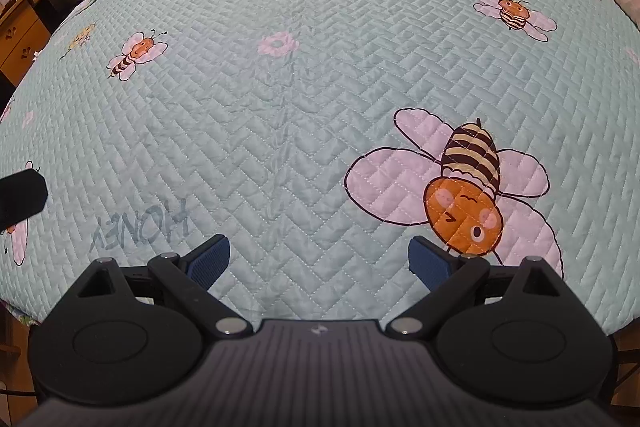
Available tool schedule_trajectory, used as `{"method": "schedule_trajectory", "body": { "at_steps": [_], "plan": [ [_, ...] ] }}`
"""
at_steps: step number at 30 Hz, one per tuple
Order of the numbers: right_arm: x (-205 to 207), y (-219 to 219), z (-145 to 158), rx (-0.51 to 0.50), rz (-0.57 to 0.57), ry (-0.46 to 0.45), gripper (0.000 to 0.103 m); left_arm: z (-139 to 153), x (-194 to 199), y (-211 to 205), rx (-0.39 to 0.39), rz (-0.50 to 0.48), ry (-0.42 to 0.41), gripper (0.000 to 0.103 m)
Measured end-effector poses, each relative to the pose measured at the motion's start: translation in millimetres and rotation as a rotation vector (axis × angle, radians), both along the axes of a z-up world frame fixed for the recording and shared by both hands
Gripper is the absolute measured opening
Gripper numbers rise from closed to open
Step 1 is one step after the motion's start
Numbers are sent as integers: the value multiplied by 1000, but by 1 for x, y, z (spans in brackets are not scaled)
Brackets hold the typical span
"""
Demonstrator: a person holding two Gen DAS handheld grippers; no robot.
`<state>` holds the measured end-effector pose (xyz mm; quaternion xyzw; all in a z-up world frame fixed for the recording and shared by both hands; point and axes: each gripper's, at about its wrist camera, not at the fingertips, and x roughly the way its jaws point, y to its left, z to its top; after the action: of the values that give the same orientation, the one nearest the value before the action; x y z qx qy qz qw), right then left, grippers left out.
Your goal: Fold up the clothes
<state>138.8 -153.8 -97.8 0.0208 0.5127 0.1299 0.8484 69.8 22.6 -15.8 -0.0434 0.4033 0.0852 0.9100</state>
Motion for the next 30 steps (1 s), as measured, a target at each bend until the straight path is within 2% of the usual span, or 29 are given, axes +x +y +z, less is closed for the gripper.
{"method": "schedule_trajectory", "body": {
  "at_steps": [5,7,12,15,19,30],
  "plan": [
    [-1,1,-1,2,7,3,96,-1,2,3,32,58,35,102],
    [-1,1,-1,5,8,3,96,1,-1,3,58,73,11,102],
    [-1,0,-1,9,3,5,96,4,-2,3,47,46,5,102],
    [-1,0,-1,9,6,5,96,-1,3,3,29,26,44,102],
    [-1,0,-1,9,5,4,96,-6,8,3,46,47,81,102],
    [-1,0,-1,12,6,8,96,-5,7,1,67,37,78,102]
  ]
}}
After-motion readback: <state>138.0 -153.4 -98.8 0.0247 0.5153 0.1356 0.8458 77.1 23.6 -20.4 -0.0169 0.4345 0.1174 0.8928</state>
